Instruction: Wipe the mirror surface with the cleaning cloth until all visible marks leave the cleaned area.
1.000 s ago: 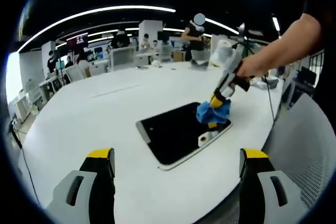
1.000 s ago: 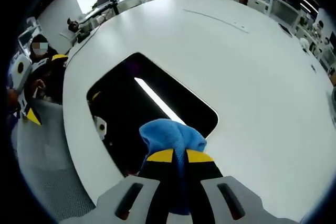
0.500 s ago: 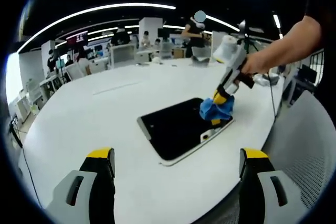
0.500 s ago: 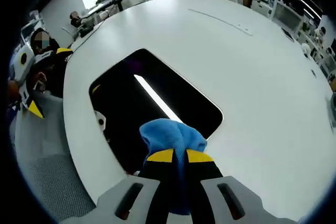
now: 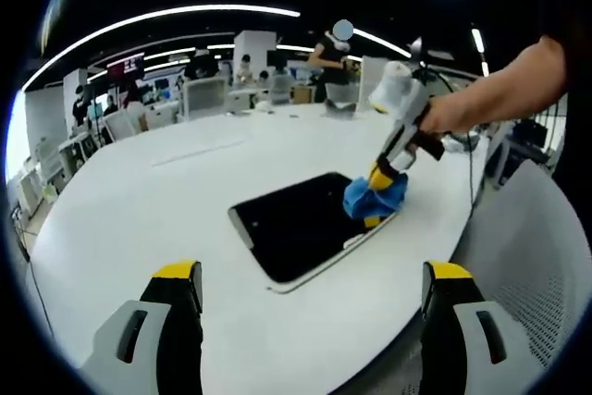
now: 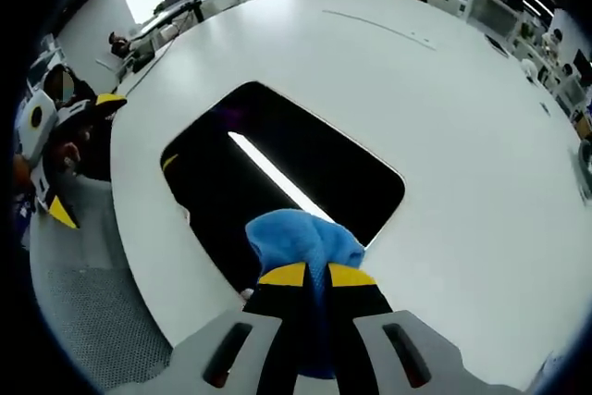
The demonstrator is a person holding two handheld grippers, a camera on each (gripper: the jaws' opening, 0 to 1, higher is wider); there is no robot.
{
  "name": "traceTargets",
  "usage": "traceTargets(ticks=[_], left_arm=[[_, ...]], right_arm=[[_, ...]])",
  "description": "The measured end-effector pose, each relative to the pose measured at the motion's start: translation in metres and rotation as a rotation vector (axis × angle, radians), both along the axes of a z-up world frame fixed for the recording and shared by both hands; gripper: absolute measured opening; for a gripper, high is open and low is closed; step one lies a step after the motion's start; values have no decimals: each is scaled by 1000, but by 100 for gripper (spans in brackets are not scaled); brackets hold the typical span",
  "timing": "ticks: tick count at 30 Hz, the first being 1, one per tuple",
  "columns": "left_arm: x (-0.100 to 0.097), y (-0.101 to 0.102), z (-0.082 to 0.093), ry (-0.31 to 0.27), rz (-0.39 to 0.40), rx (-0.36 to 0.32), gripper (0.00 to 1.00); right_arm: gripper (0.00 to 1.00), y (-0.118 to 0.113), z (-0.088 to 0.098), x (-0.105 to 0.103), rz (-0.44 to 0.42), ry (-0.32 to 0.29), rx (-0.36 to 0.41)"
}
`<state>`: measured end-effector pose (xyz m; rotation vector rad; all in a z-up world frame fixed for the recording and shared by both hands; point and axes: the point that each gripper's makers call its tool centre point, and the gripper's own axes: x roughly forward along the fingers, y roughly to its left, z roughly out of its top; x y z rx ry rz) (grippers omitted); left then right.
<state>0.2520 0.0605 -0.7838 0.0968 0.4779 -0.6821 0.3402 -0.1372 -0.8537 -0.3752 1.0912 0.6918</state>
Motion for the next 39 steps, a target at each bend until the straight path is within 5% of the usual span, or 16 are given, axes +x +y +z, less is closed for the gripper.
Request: traceTargets(ticks=[2,15,19,24,39], left_arm=[[-1,2,-4,34,11,5,99],[-12,-27,5,11,-103,-7,100],[-1,-15,12,-18,-34,-50,99],[-1,-13,8,-16,-34,-10,99],[0,-10,7,-4,-9,-30,99]], right_arm=[[2,0,0,-1,-22,1,4],[2,-4,-1,-17,-96,-48,4],[2,-2,0,-18,-70,-72,-6],[2,-1,0,-26,-85,-48,41],[2,0,-2,-25,-75,-74,48]])
